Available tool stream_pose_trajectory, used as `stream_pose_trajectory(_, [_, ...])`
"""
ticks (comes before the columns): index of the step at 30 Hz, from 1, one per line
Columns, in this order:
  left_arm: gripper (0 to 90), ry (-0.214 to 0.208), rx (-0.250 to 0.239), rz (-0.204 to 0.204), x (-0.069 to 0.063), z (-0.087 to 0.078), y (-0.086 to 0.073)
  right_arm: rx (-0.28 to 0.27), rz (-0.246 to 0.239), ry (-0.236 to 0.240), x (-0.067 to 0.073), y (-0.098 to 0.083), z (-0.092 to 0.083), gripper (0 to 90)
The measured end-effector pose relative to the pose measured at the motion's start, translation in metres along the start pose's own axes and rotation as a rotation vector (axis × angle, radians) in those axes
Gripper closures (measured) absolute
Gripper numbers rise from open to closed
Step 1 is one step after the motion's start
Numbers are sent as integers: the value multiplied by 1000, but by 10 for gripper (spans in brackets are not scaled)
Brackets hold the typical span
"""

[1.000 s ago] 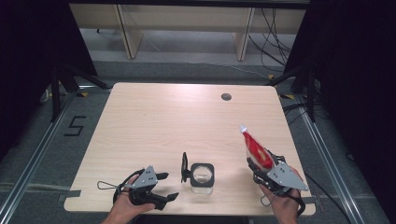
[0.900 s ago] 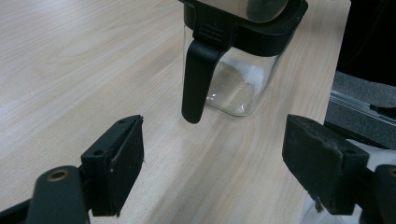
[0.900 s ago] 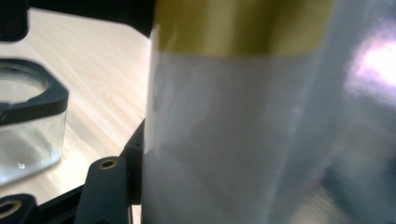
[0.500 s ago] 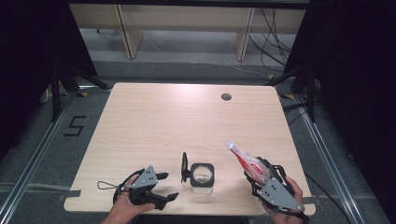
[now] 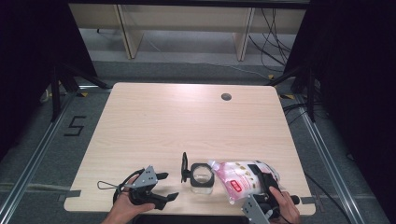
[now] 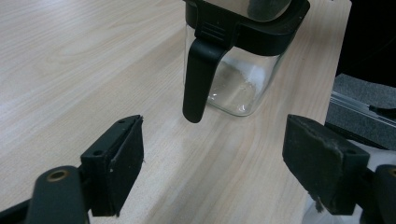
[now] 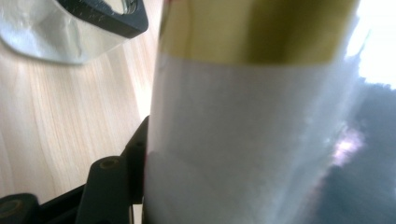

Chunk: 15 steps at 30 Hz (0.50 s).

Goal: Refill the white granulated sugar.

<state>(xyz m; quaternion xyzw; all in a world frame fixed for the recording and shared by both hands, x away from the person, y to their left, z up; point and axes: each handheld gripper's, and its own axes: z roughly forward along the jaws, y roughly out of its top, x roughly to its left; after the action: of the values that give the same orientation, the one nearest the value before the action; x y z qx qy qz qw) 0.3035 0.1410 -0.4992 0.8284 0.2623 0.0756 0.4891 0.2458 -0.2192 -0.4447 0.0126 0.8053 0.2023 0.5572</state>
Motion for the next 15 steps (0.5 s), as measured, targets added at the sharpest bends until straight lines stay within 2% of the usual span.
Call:
stream_pose_trajectory(1, [203,11,10,21,1,0,0,7,-96,-19,-2,2,0,418])
stream_pose_trajectory(2, [203,5,-1,9,0,0,0,34,-40,-21,5,2,-1,418])
stream_pose_trajectory(3, [203,5,-1,9,0,0,0,34,-40,-21,5,2,-1,418])
stream_pose_trajectory(4, [203,6,3,9,0,0,0,61,-101,-43,8,3,-2,419])
stream_pose_trajectory(5, [203,6,3,9,0,0,0,65,-132,-49,9,4,-1,419])
stream_pose_trajectory(6, [203,3,-4,6,0,0,0,65,-132,-49,9,4,-1,419])
stream_pose_trajectory(7, [203,3,-12,0,0,1,0,67,-194,-53,6,6,-2,419])
stream_pose_trajectory(8, [203,2,-7,-6,-1,1,0,70,-230,-58,6,8,-2,420])
stream_pose_trajectory(9, [203,1,-9,-4,-1,2,0,83,-160,-43,12,6,-3,420])
stream_pose_trajectory(10, [203,1,-9,-4,-1,2,0,83,-160,-43,12,6,-3,420])
stream_pose_trajectory(11, [203,2,-12,-5,-1,2,0,89,-253,-72,11,10,-3,420])
stream_pose_trajectory(12, [203,3,-6,-5,-1,1,0,92,-297,-75,10,11,-3,420])
stream_pose_trajectory(13, [203,3,-6,-5,-1,1,0,92,-297,-75,10,11,-3,420])
stream_pose_trajectory(15, [203,3,-6,-4,-1,1,0,98,-370,-75,11,13,-3,421])
